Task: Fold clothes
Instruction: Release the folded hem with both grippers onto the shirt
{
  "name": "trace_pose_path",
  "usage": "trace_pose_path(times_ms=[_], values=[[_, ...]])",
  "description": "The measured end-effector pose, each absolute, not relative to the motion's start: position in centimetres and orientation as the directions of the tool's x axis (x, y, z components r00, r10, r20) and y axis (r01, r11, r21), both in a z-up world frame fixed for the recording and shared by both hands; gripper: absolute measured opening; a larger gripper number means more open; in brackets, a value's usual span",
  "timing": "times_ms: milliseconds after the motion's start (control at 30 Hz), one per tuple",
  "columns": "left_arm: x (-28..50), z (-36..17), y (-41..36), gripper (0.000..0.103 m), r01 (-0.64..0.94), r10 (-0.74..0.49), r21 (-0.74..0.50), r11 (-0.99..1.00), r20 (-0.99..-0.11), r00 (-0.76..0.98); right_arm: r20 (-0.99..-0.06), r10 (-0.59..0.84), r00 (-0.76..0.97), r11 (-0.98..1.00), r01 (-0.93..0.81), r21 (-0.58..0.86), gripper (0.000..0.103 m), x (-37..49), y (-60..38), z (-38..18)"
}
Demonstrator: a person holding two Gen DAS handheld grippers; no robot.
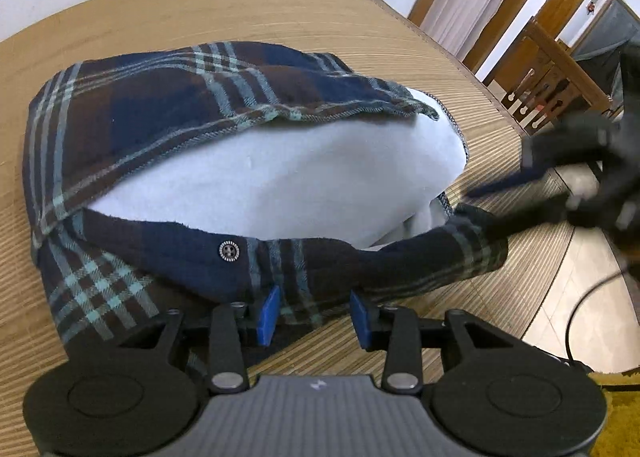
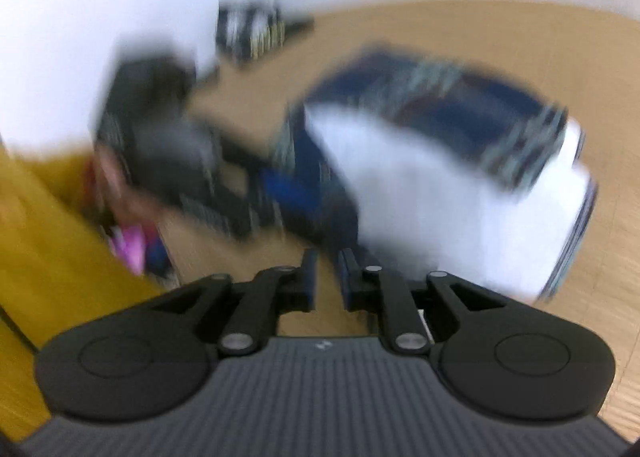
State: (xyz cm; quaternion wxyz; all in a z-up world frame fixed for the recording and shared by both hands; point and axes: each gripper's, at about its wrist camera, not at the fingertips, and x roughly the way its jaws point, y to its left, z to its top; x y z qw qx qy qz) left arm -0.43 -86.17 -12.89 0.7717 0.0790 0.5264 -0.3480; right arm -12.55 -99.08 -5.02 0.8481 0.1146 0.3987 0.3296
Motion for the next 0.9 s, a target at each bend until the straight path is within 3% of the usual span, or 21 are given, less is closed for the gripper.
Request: trace_pose_path(times_ms=[33,100,267,467,700,900], values=[[-0.5,-12.9,-86.2,0.04,0.619,-0.454,-0.245,0.746,-0.868,0.203,-0.585,0.648,0.488,0.761,-0.449,0.469,0.04,-12.1,-99.7,-4.7],[-0.5,-12.9,-86.1,0.04,0.614,-0.456,-0.249,0.749,-0.867,0.203,-0.595,0.636,0.492,0.772,-0.412,0.485,0.041,-11.1,-100.0,-4.9],[-0.4,-13.0,-85.9,0.04,0.602,-0.462,-0.263,0.754,-0.864,0.201,-0.737,0.571,0.361,0.817,-0.334,0.47,0.041,-9.6,-99.2,-8.9],[-0.3,-13.2,-86.1,0.04,0.602,-0.462,-0.268,0.753,-0.866,0.193,-0.678,0.651,0.342,0.757,-0.234,0.61,0.041,-11.7,-101.1,-10.5],[0.0,-13.2,-86.4,0.04,0.606,-0.461,-0.267,0.749,-0.867,0.187,-0.717,0.612,0.332,0.787,-0.172,0.593,0.041,-13.1,-101.3,-11.7],[0.1,-13.3,-86.5,0.04,0.611,-0.46,-0.266,0.746,-0.869,0.183,-0.67,0.661,0.338,0.741,-0.149,0.655,0.04,-14.1,-101.3,-12.1]])
